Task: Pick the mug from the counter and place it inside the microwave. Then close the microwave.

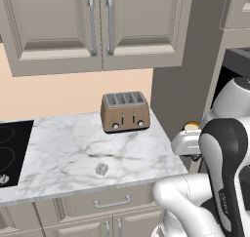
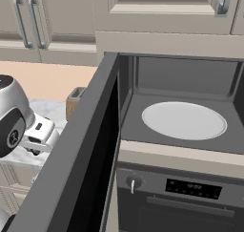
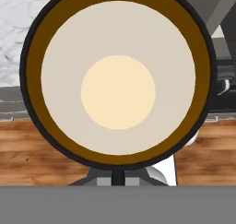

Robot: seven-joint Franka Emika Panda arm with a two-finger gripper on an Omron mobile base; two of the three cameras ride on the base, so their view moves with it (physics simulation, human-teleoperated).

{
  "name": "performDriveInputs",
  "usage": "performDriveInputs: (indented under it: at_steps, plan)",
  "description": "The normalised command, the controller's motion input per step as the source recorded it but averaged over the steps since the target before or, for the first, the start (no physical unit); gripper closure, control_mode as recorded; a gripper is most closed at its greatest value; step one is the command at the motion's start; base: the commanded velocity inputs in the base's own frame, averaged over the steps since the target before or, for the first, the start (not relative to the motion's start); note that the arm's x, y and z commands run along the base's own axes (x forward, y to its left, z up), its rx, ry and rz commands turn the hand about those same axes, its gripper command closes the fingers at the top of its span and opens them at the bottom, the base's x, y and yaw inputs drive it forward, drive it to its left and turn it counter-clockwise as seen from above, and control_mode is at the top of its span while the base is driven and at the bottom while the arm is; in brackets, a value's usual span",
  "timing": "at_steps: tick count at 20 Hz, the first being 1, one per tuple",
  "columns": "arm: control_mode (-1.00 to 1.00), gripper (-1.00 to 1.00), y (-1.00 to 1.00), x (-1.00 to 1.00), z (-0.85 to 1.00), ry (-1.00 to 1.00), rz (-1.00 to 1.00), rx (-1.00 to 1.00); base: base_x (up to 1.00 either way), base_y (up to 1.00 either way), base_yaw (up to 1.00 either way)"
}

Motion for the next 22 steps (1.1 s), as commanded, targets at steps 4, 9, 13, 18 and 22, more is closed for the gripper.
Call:
performDriveInputs:
  at_steps: [4,9,13,18,22]
  plan:
    - [-1.0,1.0,0.0,0.0,0.0,0.0,0.0,0.0,0.0,0.0,0.0]
    - [-1.0,1.0,0.0,0.0,0.0,0.0,0.0,0.0,0.0,0.0,0.0]
    - [1.0,1.0,0.0,0.0,0.0,0.0,0.0,0.0,0.0,0.0,0.0]
    - [1.0,1.0,0.0,0.0,0.0,0.0,0.0,0.0,-0.33,0.05,0.0]
    - [1.0,1.0,0.0,0.0,0.0,0.0,0.0,0.0,-0.37,0.33,-0.01]
